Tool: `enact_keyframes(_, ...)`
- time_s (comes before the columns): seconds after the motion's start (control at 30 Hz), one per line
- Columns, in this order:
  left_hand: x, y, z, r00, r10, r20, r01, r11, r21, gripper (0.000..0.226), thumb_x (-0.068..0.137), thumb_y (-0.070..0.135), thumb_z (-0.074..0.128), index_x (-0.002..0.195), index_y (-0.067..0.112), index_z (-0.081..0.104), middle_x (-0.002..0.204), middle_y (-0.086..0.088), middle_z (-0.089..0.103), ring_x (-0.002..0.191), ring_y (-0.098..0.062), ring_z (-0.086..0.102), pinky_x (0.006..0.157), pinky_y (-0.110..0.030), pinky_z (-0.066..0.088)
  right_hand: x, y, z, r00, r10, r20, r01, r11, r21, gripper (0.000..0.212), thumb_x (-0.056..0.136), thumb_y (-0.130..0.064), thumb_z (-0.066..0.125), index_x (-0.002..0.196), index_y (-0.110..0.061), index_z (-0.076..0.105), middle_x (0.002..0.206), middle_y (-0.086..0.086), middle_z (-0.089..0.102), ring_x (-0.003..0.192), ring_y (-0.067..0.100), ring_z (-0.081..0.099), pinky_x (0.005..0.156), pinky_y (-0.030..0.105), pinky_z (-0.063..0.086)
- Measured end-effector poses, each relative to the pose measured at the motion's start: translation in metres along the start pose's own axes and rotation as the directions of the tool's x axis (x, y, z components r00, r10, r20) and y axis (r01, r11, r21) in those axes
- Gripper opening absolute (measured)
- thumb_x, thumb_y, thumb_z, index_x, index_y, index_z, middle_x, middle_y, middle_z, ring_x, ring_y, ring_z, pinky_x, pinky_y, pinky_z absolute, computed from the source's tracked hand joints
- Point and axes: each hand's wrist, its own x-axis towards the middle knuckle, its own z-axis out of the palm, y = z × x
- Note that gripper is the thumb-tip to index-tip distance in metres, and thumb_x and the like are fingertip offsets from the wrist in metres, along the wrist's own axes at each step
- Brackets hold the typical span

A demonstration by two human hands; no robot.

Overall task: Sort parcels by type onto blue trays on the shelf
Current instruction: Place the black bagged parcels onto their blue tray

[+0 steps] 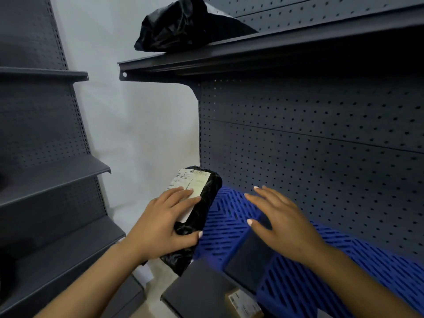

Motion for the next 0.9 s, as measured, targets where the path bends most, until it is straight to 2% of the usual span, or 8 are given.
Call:
enact_keyframes(0.27,0.086,-0.09,0.049,0.984,0.151,0.096,-0.143,0.986,-0.086,0.076,0.073,0.071,0.052,0.139,0.033,0.044,0.144,0.008,0.042,0.136,-0.016,0.032,0.104,-0.046,0.038,0.056,-0.009,0.025,0.984,0.177,-0.025,-0.178,0.981,-0.082,0.059,0.094,-0.058,0.032,0.148,-0.04,0.012,0.157,-0.014,0.006,0.143,0.004,0.0,0.11,0.02,-0.001)
enact_keyframes(0.43,0.121,-0.131,0.086,0.956,0.243,0.164,-0.22,0.964,-0.147,0.078,0.072,0.073,0.051,0.139,0.035,0.043,0.145,0.008,0.042,0.135,-0.013,0.031,0.105,-0.044,0.038,0.076,-0.018,0.048,0.959,0.284,-0.022,-0.285,0.953,-0.108,0.077,0.079,-0.078,0.007,0.147,-0.042,0.01,0.156,-0.016,0.007,0.138,-0.002,-0.002,0.11,0.019,-0.002)
enact_keyframes(0.53,0.133,-0.147,0.106,0.934,0.277,0.224,-0.239,0.953,-0.184,0.079,0.07,0.074,0.048,0.139,0.036,0.042,0.146,0.009,0.039,0.136,-0.011,0.029,0.105,-0.042,0.037,0.08,-0.026,0.061,0.942,0.335,-0.031,-0.337,0.935,-0.113,0.093,0.069,-0.082,-0.012,0.147,-0.04,0.013,0.156,-0.013,0.01,0.141,0.003,0.004,0.112,0.021,0.002)
enact_keyframes(0.73,0.147,-0.164,0.139,0.883,0.291,0.367,-0.219,0.949,-0.227,0.086,0.066,0.08,0.04,0.142,0.039,0.036,0.149,0.01,0.034,0.137,-0.011,0.026,0.109,-0.041,0.032,0.076,-0.041,0.074,0.899,0.437,-0.038,-0.437,0.885,-0.16,0.085,0.078,-0.079,0.003,0.148,-0.034,0.023,0.155,-0.007,0.019,0.142,0.013,0.016,0.109,0.022,0.001)
enact_keyframes(0.9,0.148,-0.163,0.155,0.842,0.32,0.434,-0.22,0.939,-0.264,0.091,0.064,0.082,0.033,0.144,0.038,0.031,0.152,0.009,0.028,0.14,-0.013,0.022,0.112,-0.04,0.026,0.071,-0.05,0.077,0.867,0.497,-0.034,-0.493,0.846,-0.204,0.074,0.082,-0.067,0.013,0.148,-0.035,0.022,0.155,-0.007,0.02,0.143,0.014,0.017,0.11,0.023,0.004)
